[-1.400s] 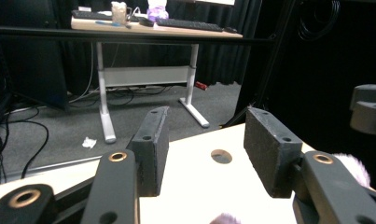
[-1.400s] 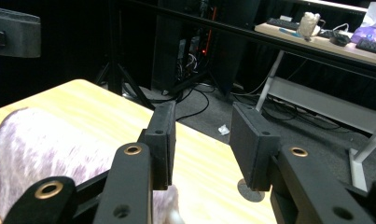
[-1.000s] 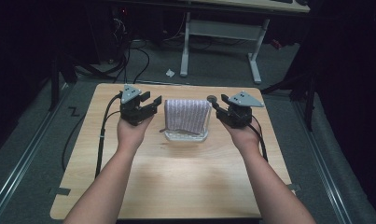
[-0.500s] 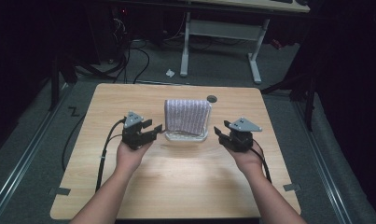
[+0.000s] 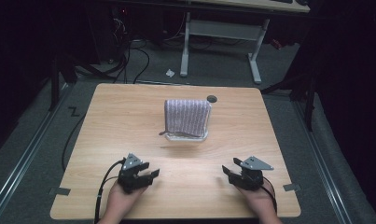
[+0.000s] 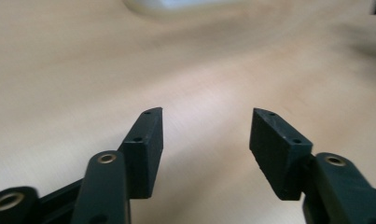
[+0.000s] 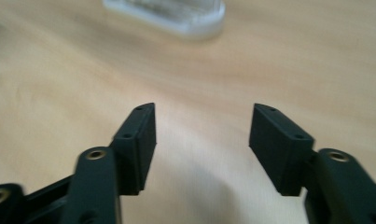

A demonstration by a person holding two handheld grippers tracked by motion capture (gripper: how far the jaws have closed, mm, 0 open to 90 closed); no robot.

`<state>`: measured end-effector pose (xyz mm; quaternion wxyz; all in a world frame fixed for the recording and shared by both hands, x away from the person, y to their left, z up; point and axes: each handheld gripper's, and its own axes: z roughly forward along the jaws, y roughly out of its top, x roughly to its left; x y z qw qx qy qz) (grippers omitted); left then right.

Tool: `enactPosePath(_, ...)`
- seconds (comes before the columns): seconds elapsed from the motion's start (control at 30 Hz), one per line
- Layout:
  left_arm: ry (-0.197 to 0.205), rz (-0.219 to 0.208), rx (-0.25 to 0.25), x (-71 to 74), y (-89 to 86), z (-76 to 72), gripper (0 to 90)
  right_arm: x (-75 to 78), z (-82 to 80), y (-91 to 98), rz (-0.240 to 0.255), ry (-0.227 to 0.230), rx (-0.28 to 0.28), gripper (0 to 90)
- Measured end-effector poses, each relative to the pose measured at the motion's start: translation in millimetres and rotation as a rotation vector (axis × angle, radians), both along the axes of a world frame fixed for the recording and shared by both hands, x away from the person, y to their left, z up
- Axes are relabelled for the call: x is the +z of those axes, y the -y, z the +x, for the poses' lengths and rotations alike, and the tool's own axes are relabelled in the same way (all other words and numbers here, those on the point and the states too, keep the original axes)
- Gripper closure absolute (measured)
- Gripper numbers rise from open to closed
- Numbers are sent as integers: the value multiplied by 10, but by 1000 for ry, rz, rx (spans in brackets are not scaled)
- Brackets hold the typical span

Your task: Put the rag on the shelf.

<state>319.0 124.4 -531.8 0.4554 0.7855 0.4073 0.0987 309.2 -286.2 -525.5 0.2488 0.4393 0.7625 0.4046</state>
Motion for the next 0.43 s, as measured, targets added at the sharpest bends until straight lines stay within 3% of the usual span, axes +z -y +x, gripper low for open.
enactPosePath(0.07, 13, 54, 1, -37, -27, -109, 436, -14, -91, 65, 3, -3, -17, 418)
enactPosePath(0.13, 22, 68, 9, -58, -54, -108, 429, -18, -107, 99, 1, -11, -22, 416)
enactPosePath(0.27, 23, 15, 34, -65, -101, -23, 394, -29, -53, 90, 18, -25, -43, 415)
enactPosePath(0.37, -56, -86, 42, -85, -169, 26, 370, -55, -52, 62, 13, -30, -30, 415)
enactPosePath(0.43, -45, -78, 50, -75, -181, 45, 355, -66, -51, 48, 0, -26, -18, 411)
